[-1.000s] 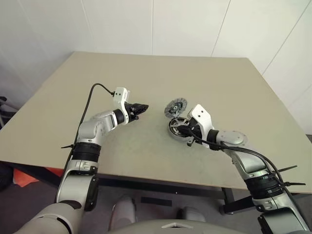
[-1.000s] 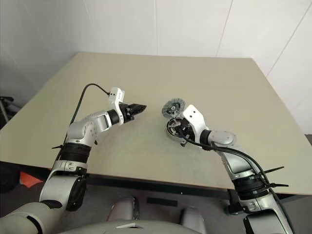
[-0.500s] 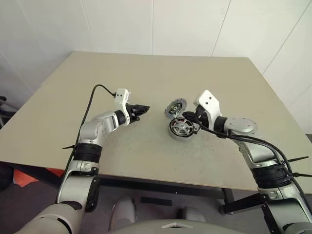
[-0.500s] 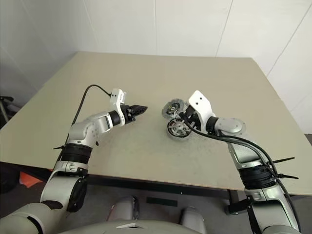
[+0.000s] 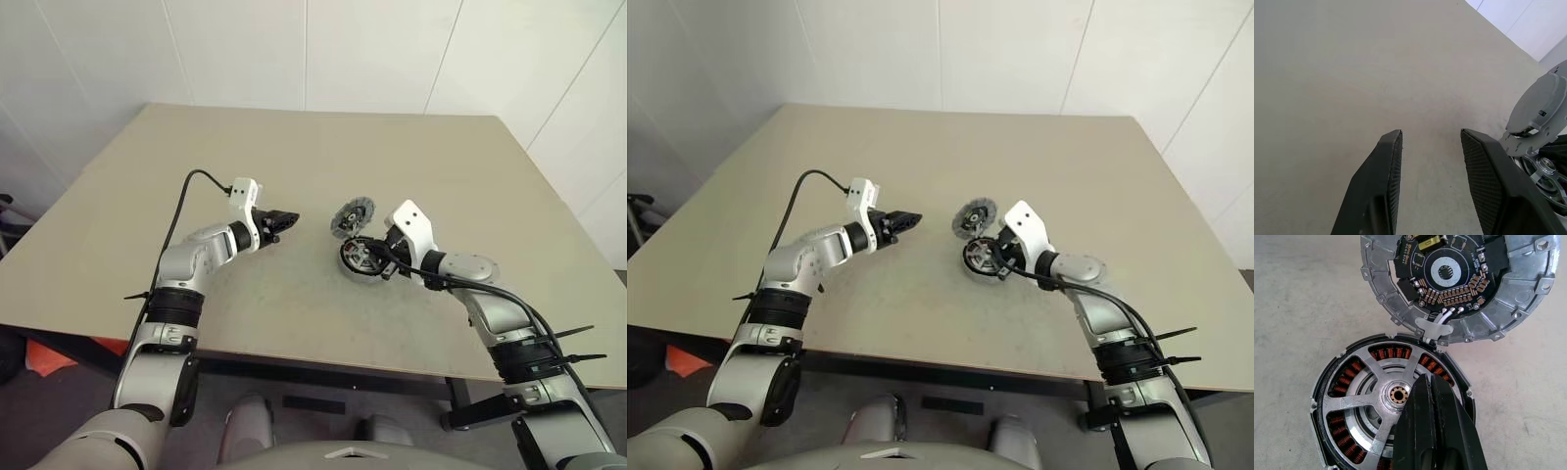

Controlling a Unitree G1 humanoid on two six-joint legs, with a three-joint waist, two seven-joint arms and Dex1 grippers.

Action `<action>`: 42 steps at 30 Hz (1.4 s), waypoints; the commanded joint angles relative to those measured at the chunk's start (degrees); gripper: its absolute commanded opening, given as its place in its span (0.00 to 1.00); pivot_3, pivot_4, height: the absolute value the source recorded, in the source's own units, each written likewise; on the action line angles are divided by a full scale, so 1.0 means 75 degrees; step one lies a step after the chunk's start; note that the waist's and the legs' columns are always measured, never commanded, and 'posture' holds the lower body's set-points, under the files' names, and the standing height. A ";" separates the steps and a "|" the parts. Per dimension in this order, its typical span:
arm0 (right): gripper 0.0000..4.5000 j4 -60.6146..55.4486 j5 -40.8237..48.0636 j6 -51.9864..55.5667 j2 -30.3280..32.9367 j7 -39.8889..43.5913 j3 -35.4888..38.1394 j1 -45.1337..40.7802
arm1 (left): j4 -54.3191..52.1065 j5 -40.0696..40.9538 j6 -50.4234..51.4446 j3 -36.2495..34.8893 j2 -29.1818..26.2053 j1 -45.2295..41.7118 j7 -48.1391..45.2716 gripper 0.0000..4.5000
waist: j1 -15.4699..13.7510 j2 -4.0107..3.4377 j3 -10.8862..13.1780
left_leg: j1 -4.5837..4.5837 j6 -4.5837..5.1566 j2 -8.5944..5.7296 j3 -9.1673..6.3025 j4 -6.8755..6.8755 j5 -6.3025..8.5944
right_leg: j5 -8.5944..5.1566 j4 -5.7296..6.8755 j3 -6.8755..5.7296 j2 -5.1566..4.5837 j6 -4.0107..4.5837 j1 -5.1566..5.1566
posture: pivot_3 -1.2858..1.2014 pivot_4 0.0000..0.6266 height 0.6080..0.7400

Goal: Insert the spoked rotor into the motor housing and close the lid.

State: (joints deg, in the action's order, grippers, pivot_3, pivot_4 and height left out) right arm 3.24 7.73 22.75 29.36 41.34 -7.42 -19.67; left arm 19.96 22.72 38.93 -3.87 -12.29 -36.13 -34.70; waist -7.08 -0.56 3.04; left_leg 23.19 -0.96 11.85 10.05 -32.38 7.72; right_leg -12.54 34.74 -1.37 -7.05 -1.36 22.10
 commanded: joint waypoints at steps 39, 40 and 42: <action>0.00 -0.2052 0.0472 0.0712 0.1010 0.0836 0.0432 -0.0130 | 0.0021 -0.0115 -0.0231 -0.0017 -0.0022 -0.0164 -0.0024 0.44 | -0.0008 -0.0002 0.0002 | 0.0002 0.0005 0.0004 0.0000 0.0000 0.0002 | 0.0001 0.0000 0.0003 0.0003 0.0003 0.0006 | 0.52 0.00 1.00; 0.00 -0.2012 0.0476 0.0734 0.0970 0.0833 0.0379 -0.0061 | 0.0030 -0.0118 -0.0234 -0.0020 -0.0023 -0.0171 -0.0026 0.44 | -0.0008 -0.0002 0.0002 | 0.0003 0.0005 0.0004 0.0000 0.0000 0.0003 | 0.0001 -0.0001 0.0003 0.0002 0.0003 0.0006 | 0.52 0.00 1.00; 0.00 -0.1897 0.0458 0.0753 0.0894 0.0823 0.0266 0.0077 | 0.0046 -0.0124 -0.0240 -0.0025 -0.0025 -0.0182 -0.0027 0.44 | -0.0007 -0.0002 0.0002 | 0.0002 0.0005 0.0002 0.0000 0.0000 0.0003 | 0.0001 -0.0001 0.0002 0.0001 0.0003 0.0005 | 0.52 0.00 1.00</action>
State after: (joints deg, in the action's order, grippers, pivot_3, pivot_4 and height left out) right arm -9.92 10.39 28.35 36.28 47.47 -5.71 -19.16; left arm 21.22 21.64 38.45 -3.87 -12.17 -35.85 -34.52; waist -7.13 -0.58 3.06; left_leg 23.20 -0.93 11.86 10.05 -32.39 7.74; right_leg -12.53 34.74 -1.36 -7.04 -1.34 22.13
